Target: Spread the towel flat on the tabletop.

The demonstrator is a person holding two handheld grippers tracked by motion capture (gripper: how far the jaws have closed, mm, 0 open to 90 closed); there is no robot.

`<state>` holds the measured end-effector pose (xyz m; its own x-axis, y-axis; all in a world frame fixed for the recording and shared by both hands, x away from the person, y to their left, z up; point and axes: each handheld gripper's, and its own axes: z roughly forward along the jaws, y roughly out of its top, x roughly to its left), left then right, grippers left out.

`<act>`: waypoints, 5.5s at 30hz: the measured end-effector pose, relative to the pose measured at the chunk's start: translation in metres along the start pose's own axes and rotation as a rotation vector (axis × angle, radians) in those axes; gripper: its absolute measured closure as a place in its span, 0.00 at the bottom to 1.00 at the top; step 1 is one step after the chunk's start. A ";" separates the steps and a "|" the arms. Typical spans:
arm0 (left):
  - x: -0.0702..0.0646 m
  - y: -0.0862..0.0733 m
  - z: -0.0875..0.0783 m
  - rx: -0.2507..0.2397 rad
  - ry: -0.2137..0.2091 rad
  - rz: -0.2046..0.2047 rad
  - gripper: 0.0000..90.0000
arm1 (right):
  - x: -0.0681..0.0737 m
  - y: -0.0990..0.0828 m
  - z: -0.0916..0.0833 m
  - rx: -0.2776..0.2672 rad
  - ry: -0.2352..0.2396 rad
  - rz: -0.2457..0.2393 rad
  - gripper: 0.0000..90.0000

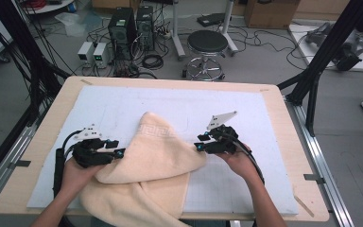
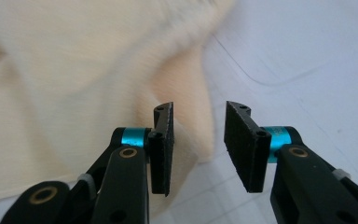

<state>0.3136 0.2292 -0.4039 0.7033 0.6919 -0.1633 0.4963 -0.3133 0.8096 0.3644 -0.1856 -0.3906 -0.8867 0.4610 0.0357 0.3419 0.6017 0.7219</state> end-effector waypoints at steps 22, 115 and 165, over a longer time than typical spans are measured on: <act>-0.015 0.018 0.013 -0.017 -0.031 -0.017 0.94 | -0.008 0.022 -0.045 -0.050 -0.203 -0.023 0.97; -0.001 0.040 0.090 0.183 -0.054 0.109 0.97 | -0.008 -0.078 -0.028 0.136 -0.118 0.141 0.91; 0.027 0.031 0.069 0.147 -0.038 0.039 0.73 | -0.037 -0.043 -0.001 0.121 -0.123 0.148 0.50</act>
<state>0.3832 0.1933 -0.4227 0.7411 0.6529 -0.1565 0.5351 -0.4336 0.7250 0.3824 -0.2299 -0.4224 -0.7820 0.6217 0.0450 0.5068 0.5921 0.6266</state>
